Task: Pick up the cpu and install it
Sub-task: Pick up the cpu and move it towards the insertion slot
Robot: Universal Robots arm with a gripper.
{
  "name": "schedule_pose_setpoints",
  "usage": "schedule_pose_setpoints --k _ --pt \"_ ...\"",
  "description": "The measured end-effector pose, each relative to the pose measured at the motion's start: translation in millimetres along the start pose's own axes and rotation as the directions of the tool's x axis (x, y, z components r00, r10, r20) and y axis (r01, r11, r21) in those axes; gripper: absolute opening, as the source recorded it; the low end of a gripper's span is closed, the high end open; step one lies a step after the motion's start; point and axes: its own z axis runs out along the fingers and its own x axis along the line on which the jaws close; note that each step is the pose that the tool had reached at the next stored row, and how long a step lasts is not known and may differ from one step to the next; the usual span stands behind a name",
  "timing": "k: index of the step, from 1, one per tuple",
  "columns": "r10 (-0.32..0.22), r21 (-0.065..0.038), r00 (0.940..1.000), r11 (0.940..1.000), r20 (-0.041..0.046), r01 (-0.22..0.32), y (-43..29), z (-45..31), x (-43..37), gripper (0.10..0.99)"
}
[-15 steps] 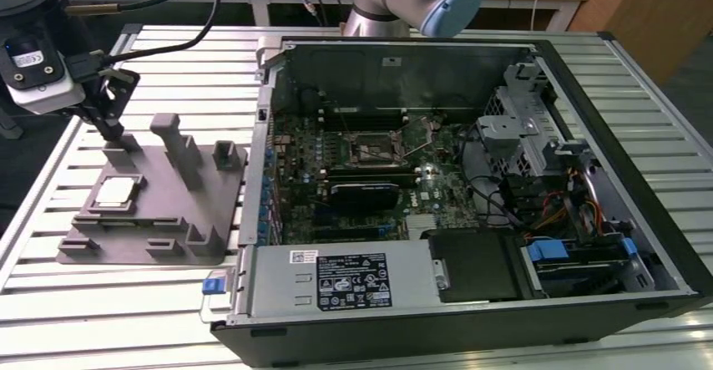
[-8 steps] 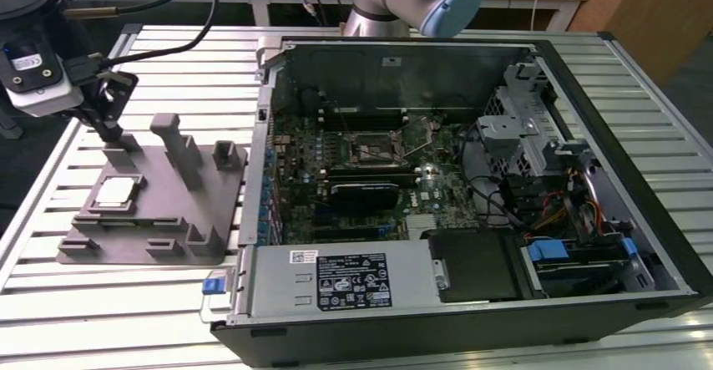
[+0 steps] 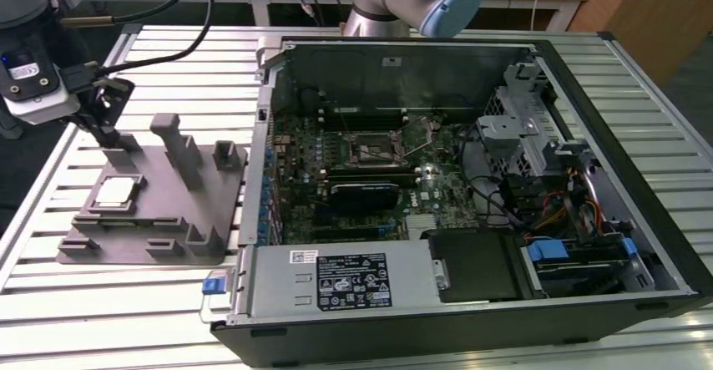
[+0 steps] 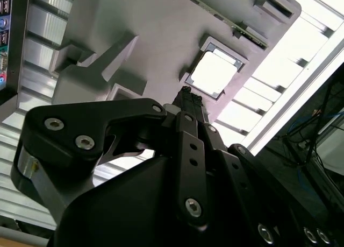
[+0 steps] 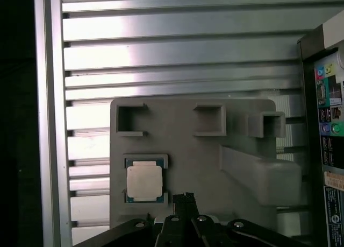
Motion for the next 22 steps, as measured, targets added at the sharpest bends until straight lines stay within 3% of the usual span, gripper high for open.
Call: schedule_pose_setpoints --k 22 --pt "0.000 0.000 1.0000 1.0000 -0.0040 0.000 -4.3 31.6 20.9 0.106"
